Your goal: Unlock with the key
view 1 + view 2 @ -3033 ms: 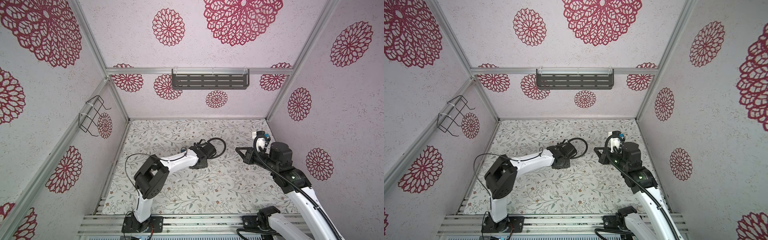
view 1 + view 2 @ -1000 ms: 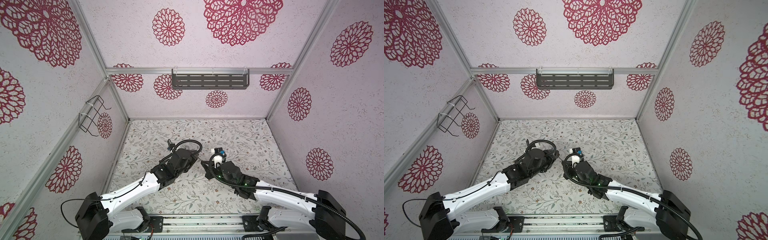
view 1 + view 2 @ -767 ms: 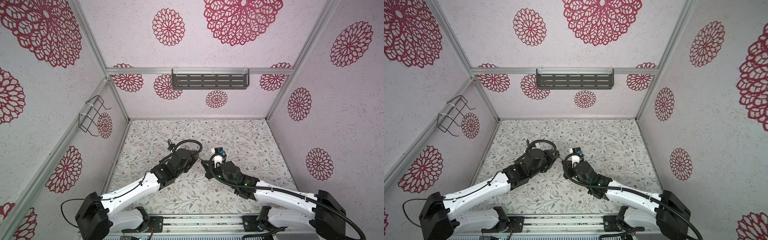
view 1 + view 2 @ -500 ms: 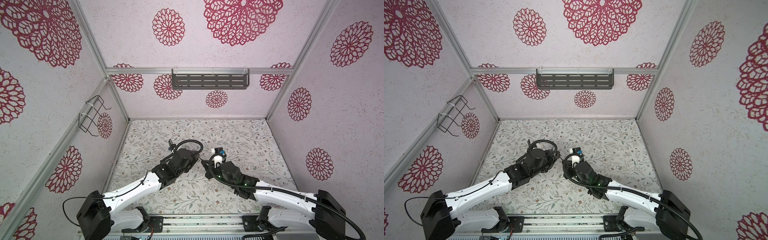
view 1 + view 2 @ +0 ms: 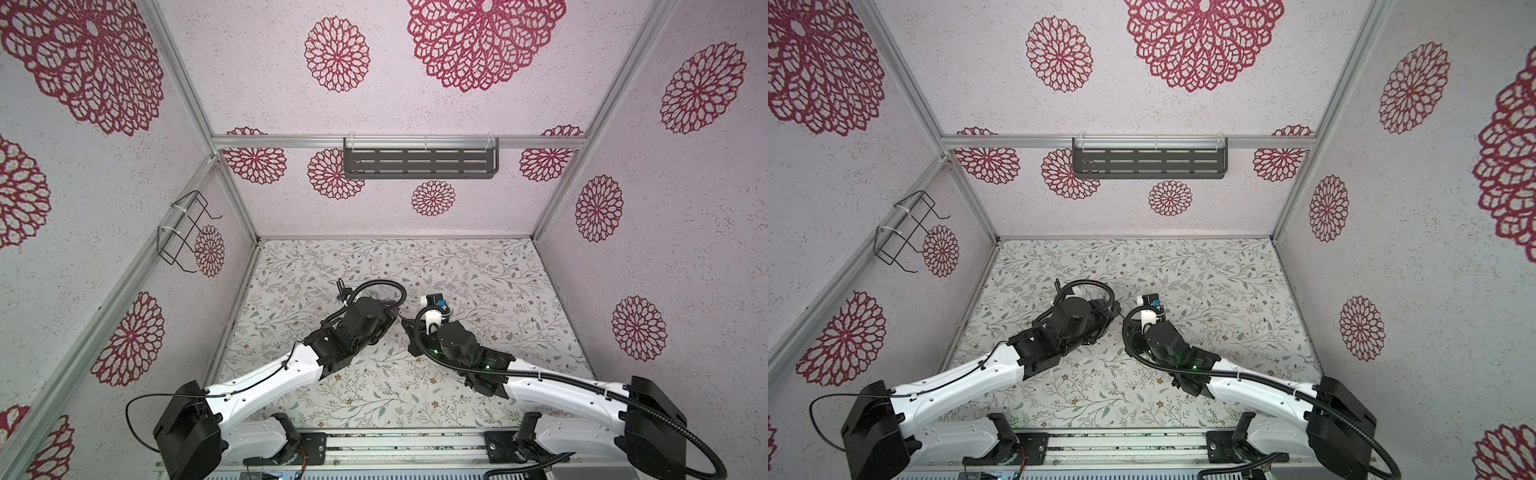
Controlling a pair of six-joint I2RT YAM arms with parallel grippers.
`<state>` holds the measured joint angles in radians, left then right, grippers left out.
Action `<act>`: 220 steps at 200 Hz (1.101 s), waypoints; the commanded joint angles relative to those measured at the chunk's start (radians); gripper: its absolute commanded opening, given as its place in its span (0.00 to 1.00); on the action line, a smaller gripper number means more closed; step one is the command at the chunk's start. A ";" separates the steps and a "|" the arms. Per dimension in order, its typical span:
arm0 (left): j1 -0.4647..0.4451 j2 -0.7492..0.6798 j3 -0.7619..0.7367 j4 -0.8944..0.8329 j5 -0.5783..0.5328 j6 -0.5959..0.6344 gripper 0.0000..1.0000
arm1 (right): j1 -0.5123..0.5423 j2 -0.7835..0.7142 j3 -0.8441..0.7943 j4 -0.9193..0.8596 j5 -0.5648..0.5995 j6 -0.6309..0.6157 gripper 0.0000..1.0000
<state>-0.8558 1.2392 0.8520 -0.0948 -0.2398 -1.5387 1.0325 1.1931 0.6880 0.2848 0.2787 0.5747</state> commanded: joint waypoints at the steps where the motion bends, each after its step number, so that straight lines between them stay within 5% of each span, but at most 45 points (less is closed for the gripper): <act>1: -0.039 0.010 0.045 0.013 0.019 0.002 0.00 | 0.002 0.009 0.071 0.008 0.002 -0.025 0.00; 35: -0.061 0.035 0.061 -0.012 0.002 0.021 0.00 | -0.018 -0.009 0.114 0.026 -0.152 0.049 0.00; 104: -0.075 0.020 0.043 0.026 0.051 0.004 0.00 | -0.015 -0.009 0.171 -0.116 -0.052 -0.149 0.00; 142: -0.106 0.020 0.049 0.039 0.078 -0.002 0.00 | -0.041 -0.006 0.201 -0.082 -0.203 -0.159 0.00; 220: -0.126 -0.049 0.052 0.029 0.081 0.039 0.00 | -0.092 -0.042 0.204 -0.159 -0.299 -0.200 0.00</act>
<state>-0.9066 1.2346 0.8909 -0.0990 -0.3092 -1.5349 0.9459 1.1812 0.8528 0.0246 0.0959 0.4389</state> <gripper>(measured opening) 0.340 0.047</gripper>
